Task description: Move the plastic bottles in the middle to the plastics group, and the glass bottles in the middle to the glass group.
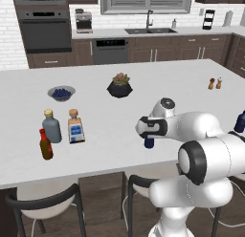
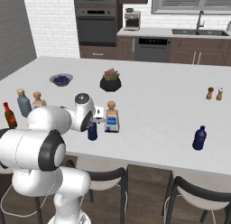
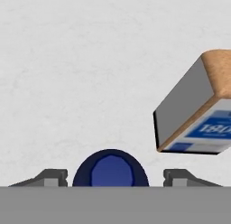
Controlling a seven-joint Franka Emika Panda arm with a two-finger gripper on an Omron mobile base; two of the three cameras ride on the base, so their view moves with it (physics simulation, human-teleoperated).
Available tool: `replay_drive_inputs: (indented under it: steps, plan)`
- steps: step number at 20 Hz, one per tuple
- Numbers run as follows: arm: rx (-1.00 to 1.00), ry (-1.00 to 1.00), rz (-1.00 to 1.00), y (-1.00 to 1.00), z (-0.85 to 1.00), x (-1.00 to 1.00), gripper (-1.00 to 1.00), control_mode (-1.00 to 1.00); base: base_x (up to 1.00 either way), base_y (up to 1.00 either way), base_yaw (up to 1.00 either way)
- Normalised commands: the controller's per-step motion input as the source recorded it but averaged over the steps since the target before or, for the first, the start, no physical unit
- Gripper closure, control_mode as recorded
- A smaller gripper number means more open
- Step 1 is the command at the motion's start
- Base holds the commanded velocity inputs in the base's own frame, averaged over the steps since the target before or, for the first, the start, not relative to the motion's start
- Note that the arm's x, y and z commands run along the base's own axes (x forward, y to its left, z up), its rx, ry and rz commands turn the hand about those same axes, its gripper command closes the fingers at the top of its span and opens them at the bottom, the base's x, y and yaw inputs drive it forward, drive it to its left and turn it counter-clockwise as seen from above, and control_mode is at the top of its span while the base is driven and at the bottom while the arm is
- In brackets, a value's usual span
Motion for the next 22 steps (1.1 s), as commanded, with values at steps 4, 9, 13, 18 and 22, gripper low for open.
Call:
replay_drive_inputs:
  steps: [4,9,13,18,22]
  plan:
    - [0.0,0.0,0.0,0.0,0.0,0.0,1.0,-1.0,0.0,0.0,0.0]
    - [0.0,0.0,0.0,0.0,0.0,0.0,1.0,-1.0,0.0,0.0,0.0]
    - [0.0,0.0,0.0,-0.1,0.26,-0.14,1.0,-1.0,0.0,0.0,0.0]
    - [0.0,0.02,-0.01,-0.32,0.21,-0.44,1.0,-1.0,0.0,0.0,0.0]
    - [0.0,0.09,-0.01,-0.45,0.18,-0.19,1.0,-1.0,0.0,0.0,0.0]
